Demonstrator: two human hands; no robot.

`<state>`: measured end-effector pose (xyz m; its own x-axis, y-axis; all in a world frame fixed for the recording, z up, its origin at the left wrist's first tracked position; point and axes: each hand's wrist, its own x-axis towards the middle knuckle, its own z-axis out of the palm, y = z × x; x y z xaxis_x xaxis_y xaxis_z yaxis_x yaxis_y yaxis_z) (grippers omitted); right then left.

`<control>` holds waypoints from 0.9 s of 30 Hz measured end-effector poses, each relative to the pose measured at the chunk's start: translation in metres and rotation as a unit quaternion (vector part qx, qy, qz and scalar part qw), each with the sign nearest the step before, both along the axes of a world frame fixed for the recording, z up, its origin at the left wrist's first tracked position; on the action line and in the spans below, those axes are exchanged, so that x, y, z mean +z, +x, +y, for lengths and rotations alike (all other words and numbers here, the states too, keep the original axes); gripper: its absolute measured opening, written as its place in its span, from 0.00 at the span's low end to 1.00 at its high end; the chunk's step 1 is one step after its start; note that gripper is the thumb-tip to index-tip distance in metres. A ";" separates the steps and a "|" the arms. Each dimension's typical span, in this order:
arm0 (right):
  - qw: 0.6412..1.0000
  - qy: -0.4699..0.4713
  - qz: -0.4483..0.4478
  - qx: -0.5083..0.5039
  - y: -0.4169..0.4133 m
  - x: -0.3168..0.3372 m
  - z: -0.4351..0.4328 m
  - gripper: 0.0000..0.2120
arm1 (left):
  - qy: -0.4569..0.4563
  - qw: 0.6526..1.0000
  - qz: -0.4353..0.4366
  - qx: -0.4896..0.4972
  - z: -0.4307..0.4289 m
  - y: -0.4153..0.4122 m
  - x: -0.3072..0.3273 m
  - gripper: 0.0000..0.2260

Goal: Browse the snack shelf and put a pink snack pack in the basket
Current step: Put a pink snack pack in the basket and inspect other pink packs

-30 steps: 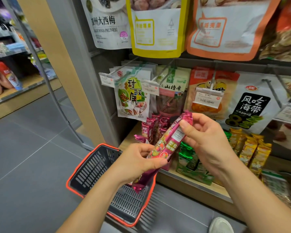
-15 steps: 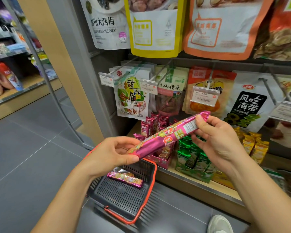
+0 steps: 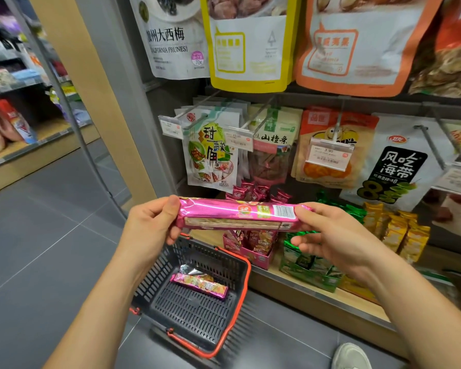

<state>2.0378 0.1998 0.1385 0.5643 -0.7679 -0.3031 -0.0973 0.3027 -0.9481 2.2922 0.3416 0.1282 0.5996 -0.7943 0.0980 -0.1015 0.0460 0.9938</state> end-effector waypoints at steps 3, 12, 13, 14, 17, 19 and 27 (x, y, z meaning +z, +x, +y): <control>0.999 0.022 -0.030 -0.015 -0.001 0.001 0.000 0.09 | 0.001 0.999 0.015 -0.039 0.003 0.003 0.001 0.11; 0.996 -0.054 -0.033 -0.061 -0.002 -0.002 0.003 0.13 | -0.020 0.988 0.148 -0.038 0.000 -0.001 0.001 0.14; 0.996 -0.055 -0.037 -0.060 -0.002 -0.002 0.003 0.12 | -0.019 0.990 0.135 -0.023 -0.001 -0.001 0.001 0.13; 0.996 -0.055 -0.042 -0.061 -0.002 -0.002 0.003 0.10 | -0.016 0.993 0.118 -0.011 -0.001 -0.001 0.001 0.11; 0.994 -0.058 -0.063 -0.072 -0.002 -0.002 0.004 0.11 | 0.004 0.996 0.086 0.032 0.001 0.001 -0.001 0.12; 0.992 -0.058 -0.078 -0.084 -0.001 0.000 0.005 0.12 | 0.033 0.996 0.030 0.071 0.002 0.004 -0.003 0.09; 0.988 -0.022 -0.110 -0.104 0.001 -0.001 0.003 0.11 | 0.084 0.991 -0.084 0.061 0.003 0.010 -0.002 0.04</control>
